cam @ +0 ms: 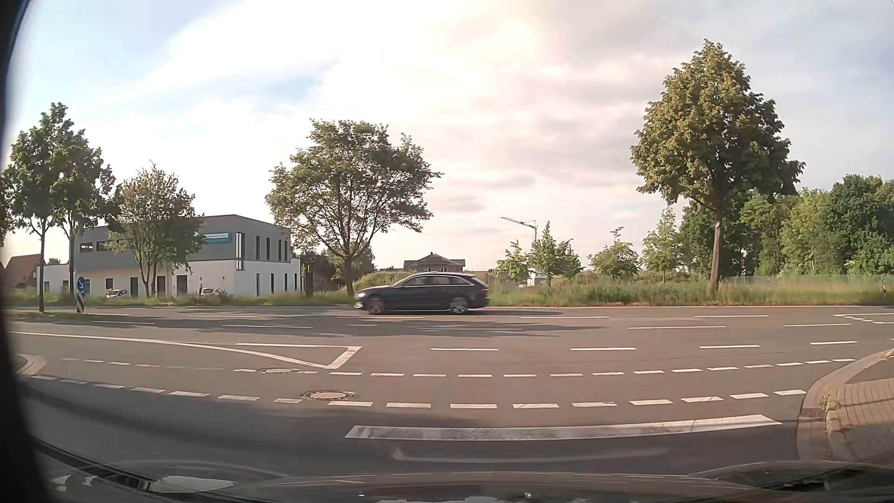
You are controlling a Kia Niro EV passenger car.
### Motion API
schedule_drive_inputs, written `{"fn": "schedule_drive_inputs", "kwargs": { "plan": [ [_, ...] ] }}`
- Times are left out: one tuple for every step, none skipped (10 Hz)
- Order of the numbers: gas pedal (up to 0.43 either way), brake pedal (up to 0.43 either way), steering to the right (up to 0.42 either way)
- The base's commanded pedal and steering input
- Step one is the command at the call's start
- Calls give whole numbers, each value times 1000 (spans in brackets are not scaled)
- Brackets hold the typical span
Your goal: Follow the waypoints while adhering to traffic rules and regulations
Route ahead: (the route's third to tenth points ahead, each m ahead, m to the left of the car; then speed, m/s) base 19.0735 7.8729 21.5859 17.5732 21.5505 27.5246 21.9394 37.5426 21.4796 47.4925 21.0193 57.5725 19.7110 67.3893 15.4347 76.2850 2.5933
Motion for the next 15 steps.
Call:
{"fn": "schedule_drive_inputs", "kwargs": {
  "plan": [
    [0, 159, 176],
    [0, 177, 155],
    [0, 201, 127],
    [0, 213, 108],
    [0, 226, 81],
    [0, 244, 62],
    [0, 250, 48],
    [0, 256, 37],
    [0, 262, 29],
    [0, 262, 24],
    [0, 268, 16],
    [0, 268, 8],
    [0, 268, 0],
    [0, 268, -4],
    [0, 274, -5]
  ]
}}
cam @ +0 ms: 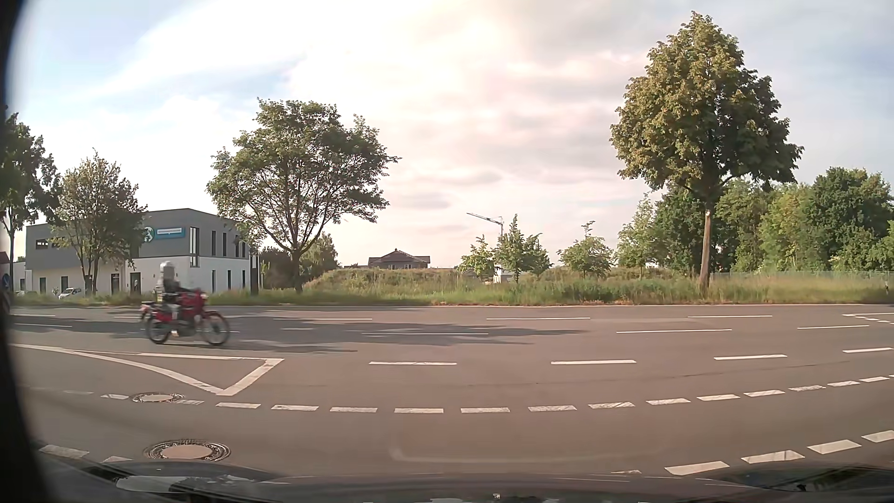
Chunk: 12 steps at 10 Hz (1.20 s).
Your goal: Follow the waypoints while adhering to traffic rules and regulations
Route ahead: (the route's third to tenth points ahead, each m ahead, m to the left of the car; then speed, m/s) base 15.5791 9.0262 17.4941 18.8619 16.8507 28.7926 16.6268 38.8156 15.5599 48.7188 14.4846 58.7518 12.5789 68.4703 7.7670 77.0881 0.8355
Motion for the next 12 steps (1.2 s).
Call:
{"fn": "schedule_drive_inputs", "kwargs": {
  "plan": [
    [0, 274, -5],
    [0, 268, -5],
    [0, 268, -6],
    [0, 268, -6],
    [0, 268, -7],
    [0, 268, -8],
    [0, 268, -6],
    [0, 262, -5],
    [0, 268, -5],
    [0, 274, -5],
    [0, 274, -5],
    [0, 268, -5]
  ]
}}
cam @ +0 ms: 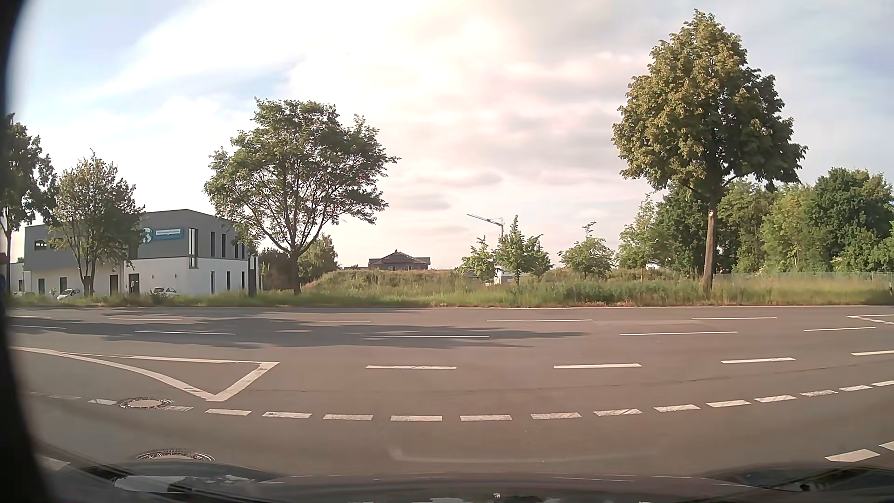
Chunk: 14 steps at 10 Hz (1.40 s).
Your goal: Follow the waypoints while adhering to traffic rules and regulations
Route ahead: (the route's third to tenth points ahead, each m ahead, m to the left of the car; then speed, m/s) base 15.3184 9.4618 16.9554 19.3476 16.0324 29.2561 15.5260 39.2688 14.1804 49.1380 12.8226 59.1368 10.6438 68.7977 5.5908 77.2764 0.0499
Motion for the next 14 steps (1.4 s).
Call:
{"fn": "schedule_drive_inputs", "kwargs": {
  "plan": [
    [0, 268, -5],
    [0, 268, -5],
    [0, 250, -5],
    [0, 165, -5],
    [0, 6, -5],
    [0, 0, -5],
    [0, 0, -5],
    [0, 0, -6],
    [0, 0, -9],
    [0, 0, -11],
    [0, 0, -11],
    [0, 0, -11],
    [0, 0, -11],
    [0, 0, -11]
  ]
}}
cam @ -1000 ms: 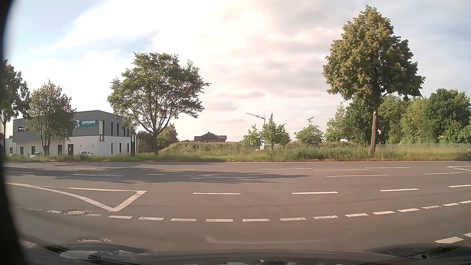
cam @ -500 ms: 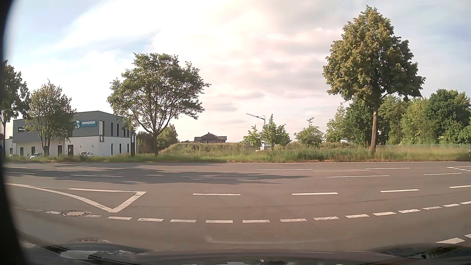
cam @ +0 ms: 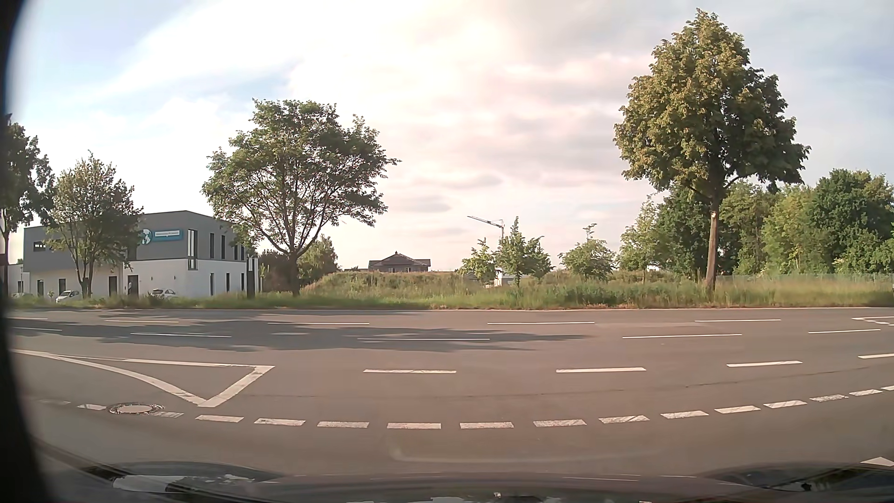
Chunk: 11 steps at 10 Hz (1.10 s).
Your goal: Follow the waypoints while adhering to traffic rules and regulations
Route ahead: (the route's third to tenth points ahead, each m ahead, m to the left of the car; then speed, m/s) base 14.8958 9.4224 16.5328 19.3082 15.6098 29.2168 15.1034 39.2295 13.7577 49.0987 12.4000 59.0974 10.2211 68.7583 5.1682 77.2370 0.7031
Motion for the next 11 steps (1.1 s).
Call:
{"fn": "schedule_drive_inputs", "kwargs": {
  "plan": [
    [0, 18, -11],
    [0, 37, -11],
    [0, 61, -11],
    [0, 91, -11],
    [0, 110, -11],
    [0, 128, -11],
    [0, 134, -12],
    [0, 146, -12],
    [0, 152, -12],
    [0, 159, -12],
    [0, 159, -12]
  ]
}}
